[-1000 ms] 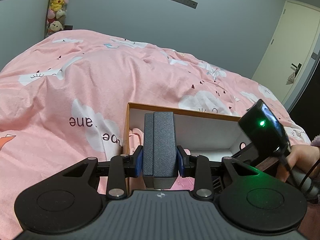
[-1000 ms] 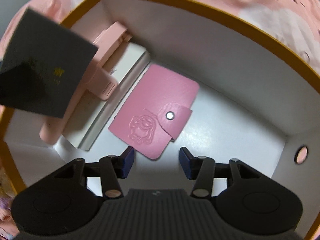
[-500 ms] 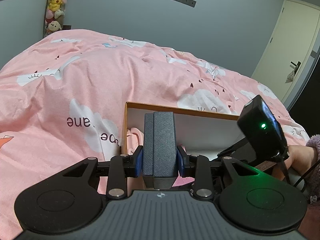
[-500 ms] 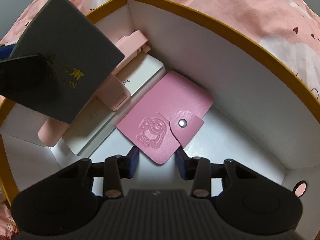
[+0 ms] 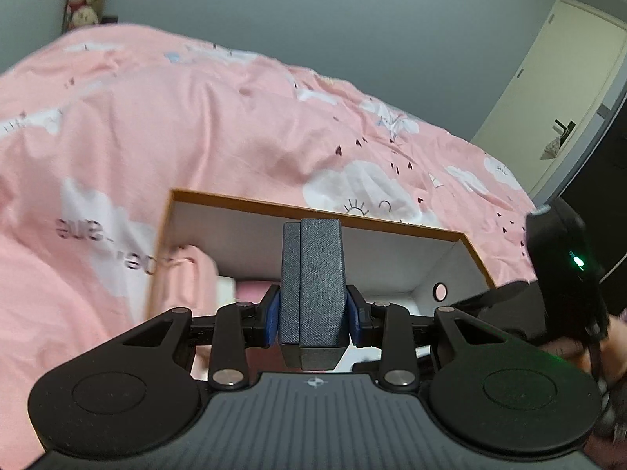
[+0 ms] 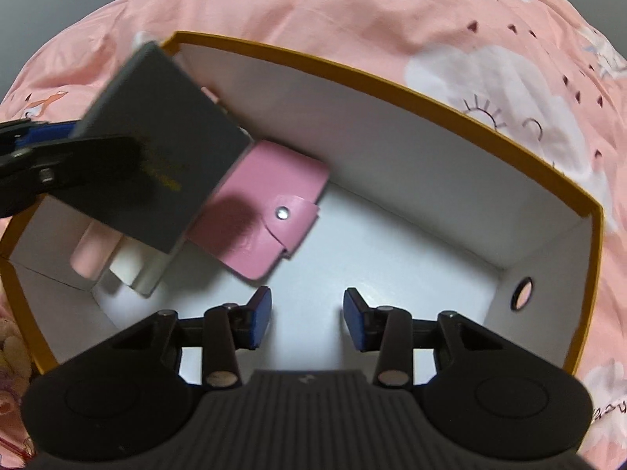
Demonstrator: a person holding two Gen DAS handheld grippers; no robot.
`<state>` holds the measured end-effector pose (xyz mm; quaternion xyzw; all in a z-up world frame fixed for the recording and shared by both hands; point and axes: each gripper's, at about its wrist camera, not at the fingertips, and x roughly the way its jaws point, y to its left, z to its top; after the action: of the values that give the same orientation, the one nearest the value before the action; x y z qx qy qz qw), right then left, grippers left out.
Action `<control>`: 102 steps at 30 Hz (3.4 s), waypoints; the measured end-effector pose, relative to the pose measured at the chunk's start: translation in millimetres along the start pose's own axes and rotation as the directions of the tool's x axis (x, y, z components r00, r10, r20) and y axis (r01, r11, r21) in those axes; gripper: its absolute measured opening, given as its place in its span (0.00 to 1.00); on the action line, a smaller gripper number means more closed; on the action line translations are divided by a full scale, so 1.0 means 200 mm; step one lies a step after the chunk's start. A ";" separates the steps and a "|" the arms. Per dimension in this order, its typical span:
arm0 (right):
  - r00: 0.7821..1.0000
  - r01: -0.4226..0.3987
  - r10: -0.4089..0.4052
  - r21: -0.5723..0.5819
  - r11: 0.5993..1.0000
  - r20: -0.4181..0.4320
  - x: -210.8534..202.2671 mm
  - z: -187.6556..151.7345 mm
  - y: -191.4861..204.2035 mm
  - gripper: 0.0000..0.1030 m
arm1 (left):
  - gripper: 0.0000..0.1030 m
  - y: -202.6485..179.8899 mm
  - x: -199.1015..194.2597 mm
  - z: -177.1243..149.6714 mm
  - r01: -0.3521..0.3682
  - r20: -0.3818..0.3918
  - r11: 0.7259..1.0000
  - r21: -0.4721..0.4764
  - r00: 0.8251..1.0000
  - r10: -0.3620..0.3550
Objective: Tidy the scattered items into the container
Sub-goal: 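Lower the black box onto the pink wallet and open the left tool, then withdraw both tools from the box back over the scattered items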
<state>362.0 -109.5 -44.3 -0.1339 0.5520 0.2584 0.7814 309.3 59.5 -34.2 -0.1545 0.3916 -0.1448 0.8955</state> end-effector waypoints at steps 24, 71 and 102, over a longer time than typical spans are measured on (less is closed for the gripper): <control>0.999 -0.013 0.015 -0.036 0.999 0.051 0.13 0.09 0.13 0.42 | 0.41 0.10 0.24 0.04 -0.036 -0.112 0.983 -0.182 0.994 0.016; 0.993 -0.013 0.013 -0.004 1.000 0.114 -0.14 0.07 0.31 0.42 | 0.43 0.01 -0.18 0.03 -0.151 -0.104 0.986 -0.065 0.984 0.144; 0.895 0.023 -0.071 0.114 0.993 0.439 -0.70 -0.76 0.70 0.44 | 0.44 -0.29 -0.92 -0.60 -0.272 0.077 0.957 0.099 0.961 0.266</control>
<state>127.4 -104.3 42.7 -0.0433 0.3695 0.2333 0.8984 91.0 56.5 31.4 -0.0553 0.3720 -0.0377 0.9258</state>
